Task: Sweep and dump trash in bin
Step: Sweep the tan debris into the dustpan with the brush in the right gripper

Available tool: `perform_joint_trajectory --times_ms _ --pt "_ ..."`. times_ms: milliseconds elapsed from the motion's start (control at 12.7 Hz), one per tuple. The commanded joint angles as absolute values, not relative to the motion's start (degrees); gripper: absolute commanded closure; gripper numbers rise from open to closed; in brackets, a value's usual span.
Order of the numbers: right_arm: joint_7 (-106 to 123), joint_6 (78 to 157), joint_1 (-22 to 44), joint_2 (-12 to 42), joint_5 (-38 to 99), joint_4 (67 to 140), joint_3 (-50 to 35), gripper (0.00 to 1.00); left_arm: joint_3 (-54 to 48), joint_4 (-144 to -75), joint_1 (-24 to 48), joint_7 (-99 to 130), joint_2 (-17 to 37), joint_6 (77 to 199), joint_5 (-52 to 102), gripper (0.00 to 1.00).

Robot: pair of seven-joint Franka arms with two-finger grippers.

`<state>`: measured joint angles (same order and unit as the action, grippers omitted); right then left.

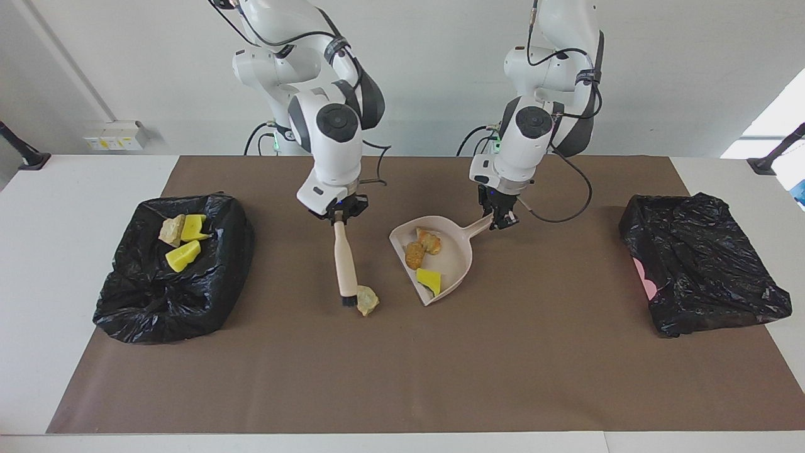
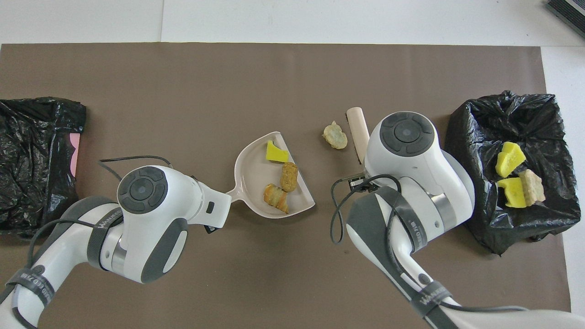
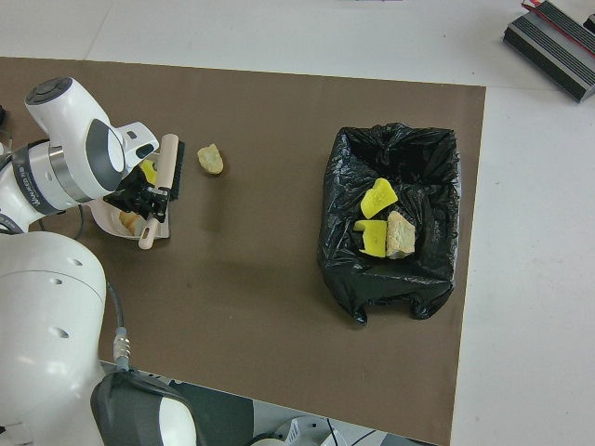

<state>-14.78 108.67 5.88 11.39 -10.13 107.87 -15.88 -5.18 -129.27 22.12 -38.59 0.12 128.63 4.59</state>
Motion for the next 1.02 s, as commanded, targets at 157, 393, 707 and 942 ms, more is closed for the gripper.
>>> perform_joint_trajectory --times_ms 157,393,707,942 --pt "-10.3 111.4 6.1 20.0 -14.6 102.5 -16.9 1.0 -4.8 -130.6 22.7 -34.8 -0.8 130.3 5.2 1.0" --pt "-5.4 111.5 10.1 20.7 -13.0 102.8 -17.7 1.0 -4.8 -130.5 22.7 -34.9 -0.8 130.1 5.2 1.0" --pt "-3.1 111.6 10.2 19.8 0.3 104.2 -24.8 1.0 -4.8 -130.5 22.7 -35.2 -0.8 129.7 5.2 1.0" --pt "-2.5 110.6 9.1 19.3 2.3 103.8 -24.9 1.0 -4.8 -130.4 22.6 -35.2 -0.8 129.6 5.2 1.0"
